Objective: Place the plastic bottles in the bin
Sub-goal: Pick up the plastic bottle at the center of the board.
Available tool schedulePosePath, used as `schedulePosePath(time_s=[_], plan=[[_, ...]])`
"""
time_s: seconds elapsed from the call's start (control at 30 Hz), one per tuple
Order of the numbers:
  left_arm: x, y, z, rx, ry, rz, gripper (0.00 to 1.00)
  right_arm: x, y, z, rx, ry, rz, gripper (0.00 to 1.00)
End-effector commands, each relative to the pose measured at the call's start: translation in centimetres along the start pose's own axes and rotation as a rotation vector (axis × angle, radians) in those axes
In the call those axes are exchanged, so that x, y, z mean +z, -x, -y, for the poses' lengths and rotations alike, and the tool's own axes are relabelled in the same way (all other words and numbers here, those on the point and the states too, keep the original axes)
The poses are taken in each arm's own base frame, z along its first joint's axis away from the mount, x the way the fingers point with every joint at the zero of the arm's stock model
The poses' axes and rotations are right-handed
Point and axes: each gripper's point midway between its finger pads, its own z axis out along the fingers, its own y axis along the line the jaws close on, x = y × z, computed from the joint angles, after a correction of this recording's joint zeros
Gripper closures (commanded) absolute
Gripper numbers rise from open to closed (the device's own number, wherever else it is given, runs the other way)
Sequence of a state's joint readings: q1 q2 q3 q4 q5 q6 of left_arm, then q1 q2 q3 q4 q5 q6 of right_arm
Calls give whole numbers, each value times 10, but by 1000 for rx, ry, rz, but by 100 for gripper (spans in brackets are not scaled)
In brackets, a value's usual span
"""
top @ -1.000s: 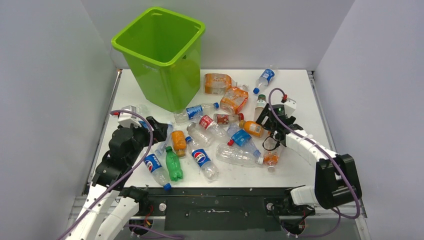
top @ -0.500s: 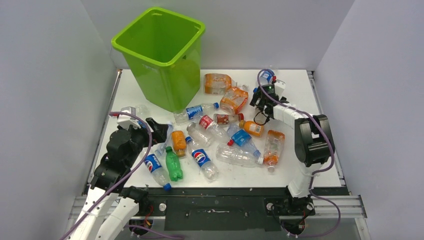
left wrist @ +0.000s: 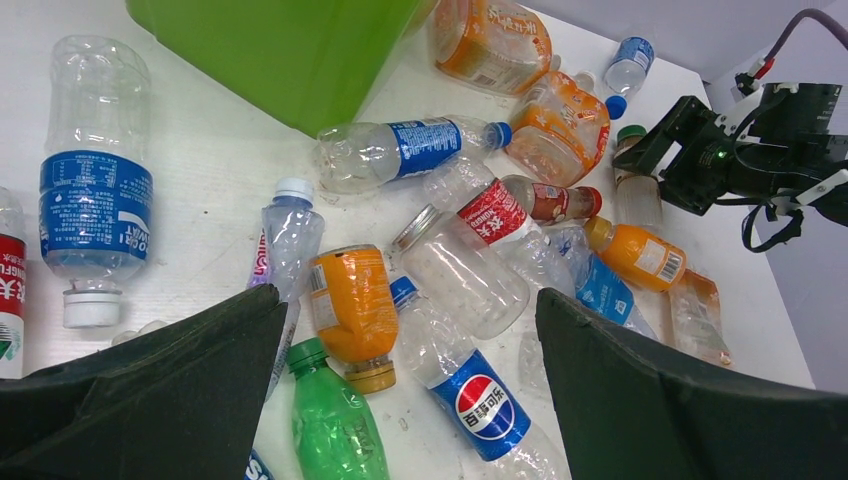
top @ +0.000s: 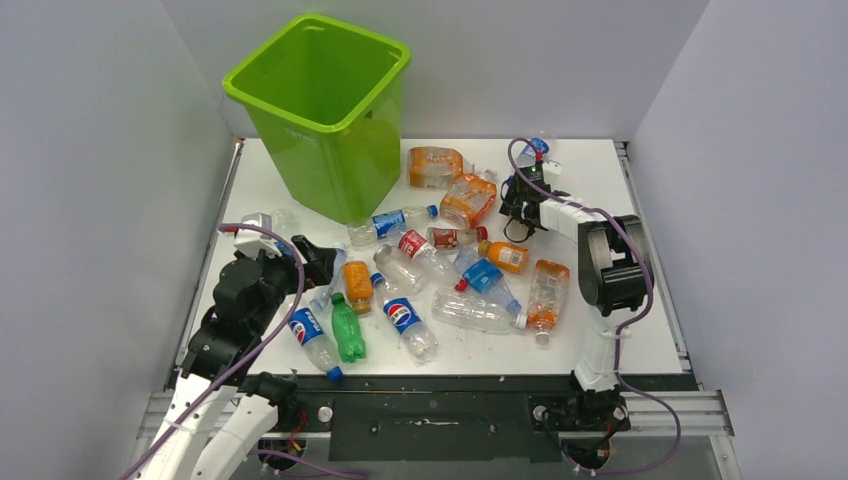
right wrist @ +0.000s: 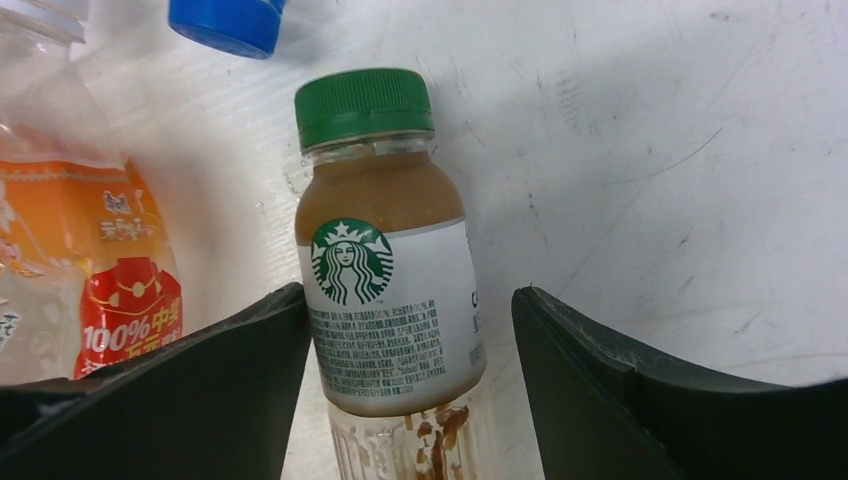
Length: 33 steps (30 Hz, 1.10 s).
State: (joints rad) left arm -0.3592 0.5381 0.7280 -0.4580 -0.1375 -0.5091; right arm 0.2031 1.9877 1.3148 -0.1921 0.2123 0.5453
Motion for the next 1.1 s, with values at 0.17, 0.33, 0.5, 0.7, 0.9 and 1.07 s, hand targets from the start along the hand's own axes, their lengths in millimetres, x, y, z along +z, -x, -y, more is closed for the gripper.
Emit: schedulePosePath(time_s=[0.17,0.33,0.5,0.7,0.9,1.07], plan=[[-1,15,6,23,-27,65,4,-6,16,-8,23,48,19,51],[-3,18,6,27,-39,99,4,-54,57,-13,89,94,142,54],[-4,23,12,36,-62,106,4,-157,105,-30,162,277,338,57],[-15,15,90,-36,-448,-7,4,-295,91,-82,95,758,552,58],[-41,12,172,-45,-757,-51,4,-407,45,-97,55,1234,634,58],[-56,2,231,17,-951,-43,4,-462,18,-92,127,1515,638,58]])
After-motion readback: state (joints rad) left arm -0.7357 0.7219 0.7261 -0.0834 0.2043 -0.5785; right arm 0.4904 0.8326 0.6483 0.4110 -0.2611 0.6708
